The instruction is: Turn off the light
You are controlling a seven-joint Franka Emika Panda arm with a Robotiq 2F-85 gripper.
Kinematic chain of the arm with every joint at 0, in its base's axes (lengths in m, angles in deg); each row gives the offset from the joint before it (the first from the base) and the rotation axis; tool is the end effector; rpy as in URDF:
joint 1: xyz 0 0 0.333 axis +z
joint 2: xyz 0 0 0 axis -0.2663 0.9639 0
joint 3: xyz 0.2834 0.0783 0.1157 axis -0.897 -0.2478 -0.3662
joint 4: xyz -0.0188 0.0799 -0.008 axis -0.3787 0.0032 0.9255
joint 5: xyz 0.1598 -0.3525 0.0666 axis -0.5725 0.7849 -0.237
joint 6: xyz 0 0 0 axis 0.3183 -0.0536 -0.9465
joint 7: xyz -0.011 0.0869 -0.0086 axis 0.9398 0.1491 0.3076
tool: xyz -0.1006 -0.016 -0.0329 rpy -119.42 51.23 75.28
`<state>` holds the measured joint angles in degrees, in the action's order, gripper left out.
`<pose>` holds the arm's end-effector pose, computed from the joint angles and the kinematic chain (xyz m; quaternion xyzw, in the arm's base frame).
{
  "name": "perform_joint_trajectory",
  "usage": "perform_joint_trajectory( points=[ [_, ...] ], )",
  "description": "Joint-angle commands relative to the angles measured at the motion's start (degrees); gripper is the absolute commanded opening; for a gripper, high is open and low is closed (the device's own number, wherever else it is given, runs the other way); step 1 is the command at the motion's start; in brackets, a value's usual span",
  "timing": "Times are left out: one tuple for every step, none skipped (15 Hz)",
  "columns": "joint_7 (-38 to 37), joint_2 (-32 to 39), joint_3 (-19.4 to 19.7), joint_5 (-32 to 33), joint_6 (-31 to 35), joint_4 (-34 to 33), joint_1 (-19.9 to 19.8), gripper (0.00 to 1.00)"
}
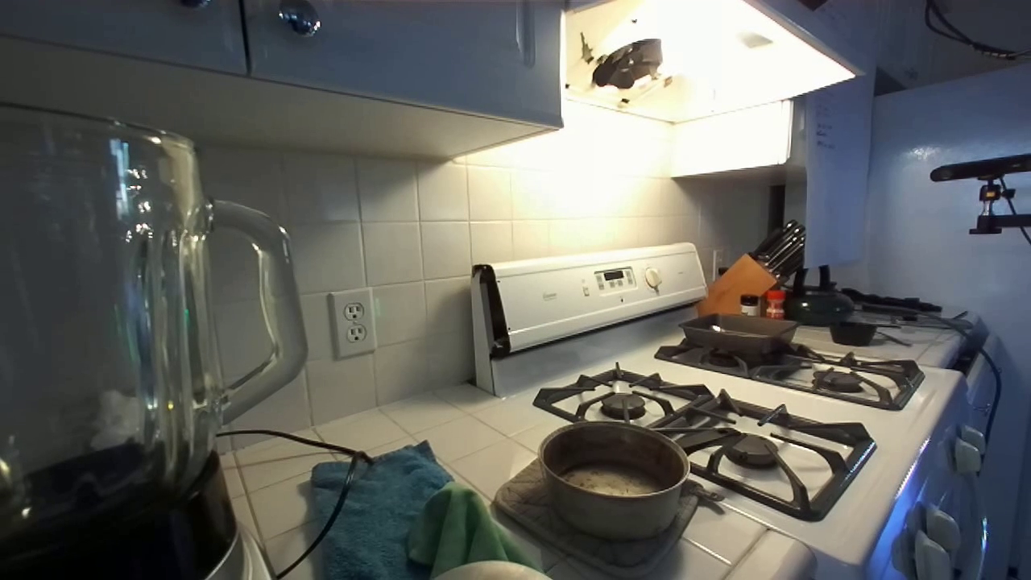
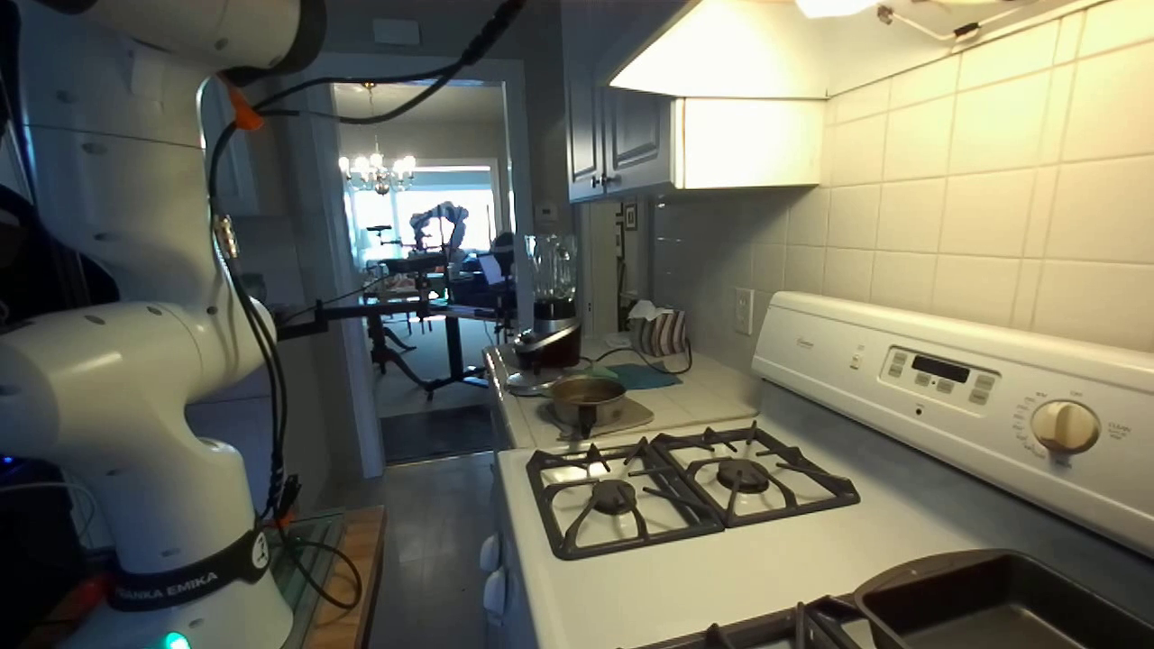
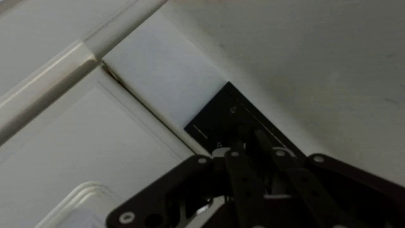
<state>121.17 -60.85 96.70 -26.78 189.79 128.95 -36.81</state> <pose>0.5066 -0.3099 0.8639 0.8183 0.2554 0.4321 0.2801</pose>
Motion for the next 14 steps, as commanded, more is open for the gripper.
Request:
perform_joint_trajectory(
  points=[
    [8.5, -0.9, -1.1, -1.9, 4.6, 3.5, 0.2, 0.03],
    [10.2, -1.4, -1.2, -2.1, 5.1, 4.3, 0.2, 0.03],
    [12.2, -1.9, -1.3, -2.3, 6.1, 5.4, 0.2, 0.03],
    [14.0, -2.4, -1.5, -2.5, 6.9, 6.3, 0.3, 0.03],
    [15.9, -2.9, -1.7, -2.8, 8.1, 7.3, 0.3, 0.03],
    [17.9, -3.5, -1.8, -3.2, 9.0, 8.5, 0.4, 0.03],
    [20.0, -4.1, -2.0, -3.5, 10.0, 9.7, 0.5, 0.03],
    [21.5, -4.5, -2.1, -3.8, 10.8, 10.6, 0.5, 0.03],
    [23.0, -4.8, -2.2, -4.4, 11.7, 11.4, 0.5, 0.03],
    [24.7, -5.1, -2.3, -5.2, 12.6, 12.1, 0.5, 0.03],
    [26.4, -5.5, -2.4, -5.9, 13.6, 12.8, 0.5, 0.03],
    [28.1, -5.8, -2.5, -6.7, 14.3, 13.5, 0.6, 0.03],
    [29.9, -6.1, -2.6, -7.6, 15.1, 14.0, 0.6, 0.03],
    [31.9, -6.4, -2.7, -8.5, 15.7, 14.6, 0.6, 0.03]
  ],
)
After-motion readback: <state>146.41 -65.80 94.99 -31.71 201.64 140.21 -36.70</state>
